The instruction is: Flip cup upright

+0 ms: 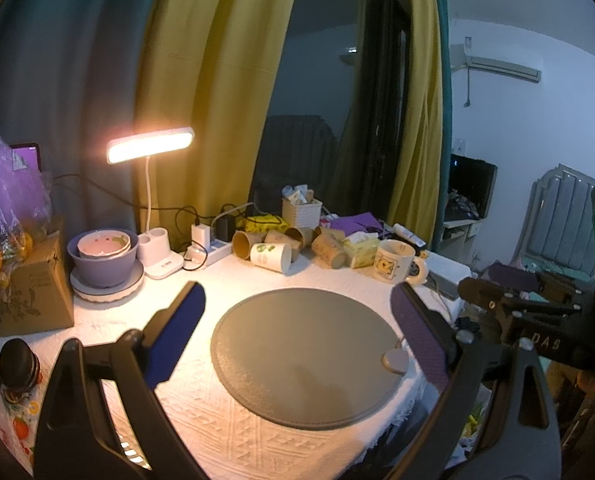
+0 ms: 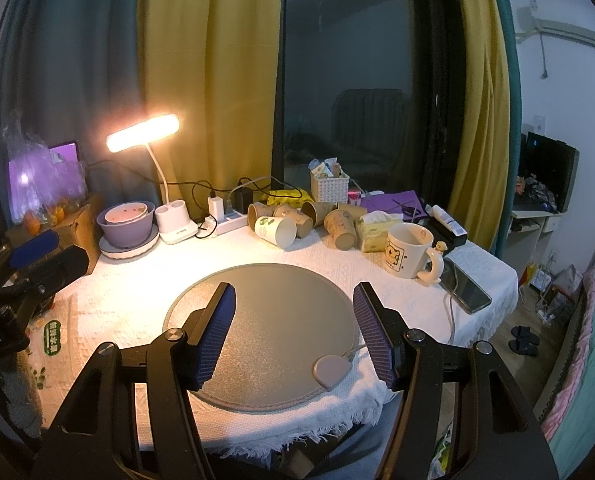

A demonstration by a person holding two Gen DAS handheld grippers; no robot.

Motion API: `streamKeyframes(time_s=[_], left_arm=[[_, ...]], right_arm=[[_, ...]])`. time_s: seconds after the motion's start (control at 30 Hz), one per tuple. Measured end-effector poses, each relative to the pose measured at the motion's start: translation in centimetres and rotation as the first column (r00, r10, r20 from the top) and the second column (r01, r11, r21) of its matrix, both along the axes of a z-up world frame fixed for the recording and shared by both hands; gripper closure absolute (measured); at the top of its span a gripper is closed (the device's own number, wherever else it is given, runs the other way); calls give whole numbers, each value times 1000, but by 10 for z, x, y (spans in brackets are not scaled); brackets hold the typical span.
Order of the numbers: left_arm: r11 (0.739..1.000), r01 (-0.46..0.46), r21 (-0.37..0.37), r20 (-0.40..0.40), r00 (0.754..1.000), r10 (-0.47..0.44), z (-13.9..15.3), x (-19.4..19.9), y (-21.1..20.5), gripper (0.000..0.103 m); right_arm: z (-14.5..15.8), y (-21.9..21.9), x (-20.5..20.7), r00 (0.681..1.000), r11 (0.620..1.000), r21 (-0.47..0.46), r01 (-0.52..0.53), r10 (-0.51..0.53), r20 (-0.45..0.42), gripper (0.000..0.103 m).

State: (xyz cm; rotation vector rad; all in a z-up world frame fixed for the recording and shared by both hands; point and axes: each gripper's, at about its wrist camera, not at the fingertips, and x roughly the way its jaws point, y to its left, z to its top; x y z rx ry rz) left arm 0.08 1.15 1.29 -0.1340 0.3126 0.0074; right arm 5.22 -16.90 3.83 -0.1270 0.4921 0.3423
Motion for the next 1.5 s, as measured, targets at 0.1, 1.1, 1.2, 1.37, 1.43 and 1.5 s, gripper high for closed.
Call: streamKeyframes(time_s=[0.1, 1.1, 1.2, 1.37, 1.43, 1.5], left_arm=[[1000, -6, 15, -5, 1000, 6, -3, 5, 0, 8], [999, -6, 39, -342, 940, 19, -83, 183, 44, 8], [999, -3, 52, -356, 934, 21, -87, 205, 46, 8], [993, 42, 111, -392, 920, 5, -97, 245, 49, 8], [986, 71, 152, -412, 911, -2, -102, 263, 52, 8], [974, 108, 201, -427, 904, -12, -106, 282, 54, 8]], right_arm=[[-1, 1, 3, 1000, 1000, -1, -1, 1, -8, 39], [-74, 27, 187, 967, 997, -48, -54, 41, -252, 39], [-80, 28, 213, 963, 997, -47, -63, 48, -267, 39], [-94, 30, 251, 954, 996, -54, -73, 54, -295, 39], [-99, 32, 264, 950, 996, -49, -75, 57, -307, 39], [-104, 34, 276, 947, 997, -42, -71, 54, -318, 39]])
